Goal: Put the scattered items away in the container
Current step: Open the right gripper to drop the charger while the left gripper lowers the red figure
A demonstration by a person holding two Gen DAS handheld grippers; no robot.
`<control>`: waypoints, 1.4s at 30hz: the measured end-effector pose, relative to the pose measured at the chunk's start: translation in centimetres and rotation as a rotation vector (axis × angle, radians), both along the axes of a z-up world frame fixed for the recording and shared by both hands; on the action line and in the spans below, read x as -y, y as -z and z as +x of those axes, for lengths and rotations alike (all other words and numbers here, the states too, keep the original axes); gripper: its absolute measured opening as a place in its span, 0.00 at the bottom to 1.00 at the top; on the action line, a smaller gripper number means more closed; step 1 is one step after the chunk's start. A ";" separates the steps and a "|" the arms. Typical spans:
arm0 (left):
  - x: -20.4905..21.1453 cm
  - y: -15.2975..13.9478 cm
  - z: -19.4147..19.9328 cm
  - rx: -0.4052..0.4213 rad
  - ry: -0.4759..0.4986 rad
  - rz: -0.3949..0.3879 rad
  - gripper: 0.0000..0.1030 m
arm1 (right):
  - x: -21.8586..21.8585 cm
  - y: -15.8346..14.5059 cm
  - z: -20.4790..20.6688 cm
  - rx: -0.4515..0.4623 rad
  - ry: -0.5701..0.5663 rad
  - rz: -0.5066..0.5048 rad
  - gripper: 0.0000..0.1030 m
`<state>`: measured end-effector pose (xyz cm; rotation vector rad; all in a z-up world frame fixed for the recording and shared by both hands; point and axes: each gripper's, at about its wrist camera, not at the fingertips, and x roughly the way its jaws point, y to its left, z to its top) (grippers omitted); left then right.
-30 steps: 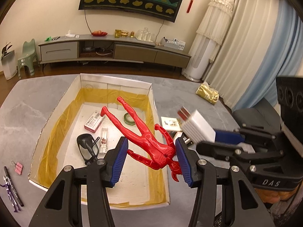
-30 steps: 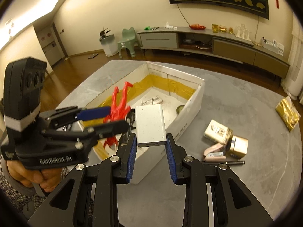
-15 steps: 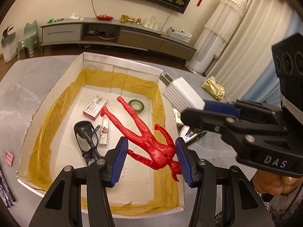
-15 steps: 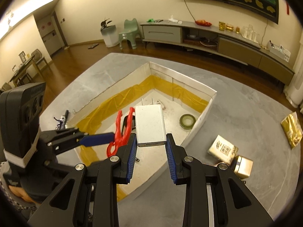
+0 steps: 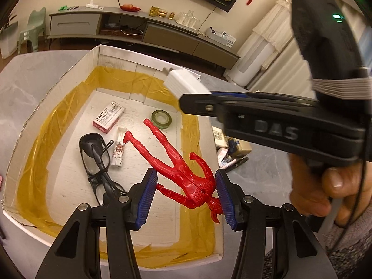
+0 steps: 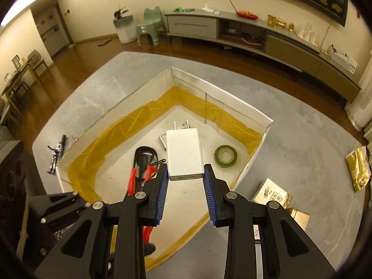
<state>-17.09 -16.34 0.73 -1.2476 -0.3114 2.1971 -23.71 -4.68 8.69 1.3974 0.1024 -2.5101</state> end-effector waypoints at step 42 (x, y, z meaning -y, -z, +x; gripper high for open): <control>1.4 0.3 -2.5 0.070 0.033 0.137 0.55 | 4.3 2.4 -8.9 0.145 0.084 0.216 0.12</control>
